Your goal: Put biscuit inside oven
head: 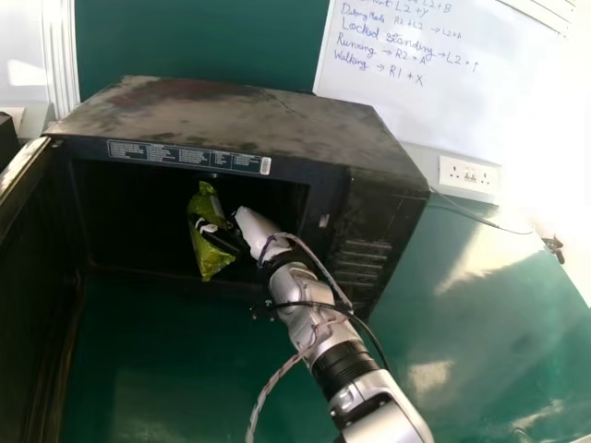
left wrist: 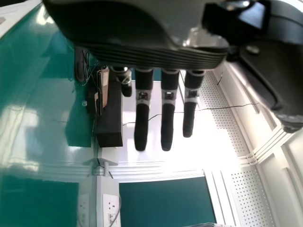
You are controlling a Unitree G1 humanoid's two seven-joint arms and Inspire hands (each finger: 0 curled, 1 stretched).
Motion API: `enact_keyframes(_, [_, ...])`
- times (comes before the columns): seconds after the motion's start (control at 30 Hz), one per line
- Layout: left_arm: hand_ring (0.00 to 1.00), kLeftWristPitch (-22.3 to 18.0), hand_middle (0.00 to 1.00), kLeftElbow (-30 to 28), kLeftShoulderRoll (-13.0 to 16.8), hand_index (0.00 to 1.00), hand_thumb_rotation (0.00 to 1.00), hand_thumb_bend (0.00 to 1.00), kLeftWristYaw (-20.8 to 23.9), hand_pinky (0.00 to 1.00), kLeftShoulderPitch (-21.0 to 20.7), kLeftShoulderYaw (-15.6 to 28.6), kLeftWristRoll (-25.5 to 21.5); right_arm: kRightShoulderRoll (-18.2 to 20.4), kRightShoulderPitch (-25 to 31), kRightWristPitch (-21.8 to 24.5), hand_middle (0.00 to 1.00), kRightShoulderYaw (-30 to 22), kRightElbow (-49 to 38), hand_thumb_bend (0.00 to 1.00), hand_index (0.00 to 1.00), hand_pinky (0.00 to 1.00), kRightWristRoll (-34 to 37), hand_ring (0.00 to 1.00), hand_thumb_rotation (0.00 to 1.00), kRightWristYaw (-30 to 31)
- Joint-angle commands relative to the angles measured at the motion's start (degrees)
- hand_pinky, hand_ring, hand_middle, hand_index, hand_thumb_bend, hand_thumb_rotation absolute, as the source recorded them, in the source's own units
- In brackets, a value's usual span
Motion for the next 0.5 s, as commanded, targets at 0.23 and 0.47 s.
enact_keyframes(0.23, [0.39,-1.15,0.49,-1.18,-1.14,0.69,0.56,0.72,-0.35,0.28,1.73,-0.76,0.29,-0.43,-2.46,-0.54,0.00,0.39,3.43,0.77,0.00,0.00,-0.23,0.00,0.00,-1.04])
enact_keyframes(0.47, [0.38,-1.93,0.48,-0.90,-1.28,0.70,0.58,0.72,-1.01,0.27,1.92,-0.89,-0.12,0.22,-4.14,-1.15,0.00,0.82,7.52,0.77,0.00,0.00,-0.29,0.00,0.00,-2.30])
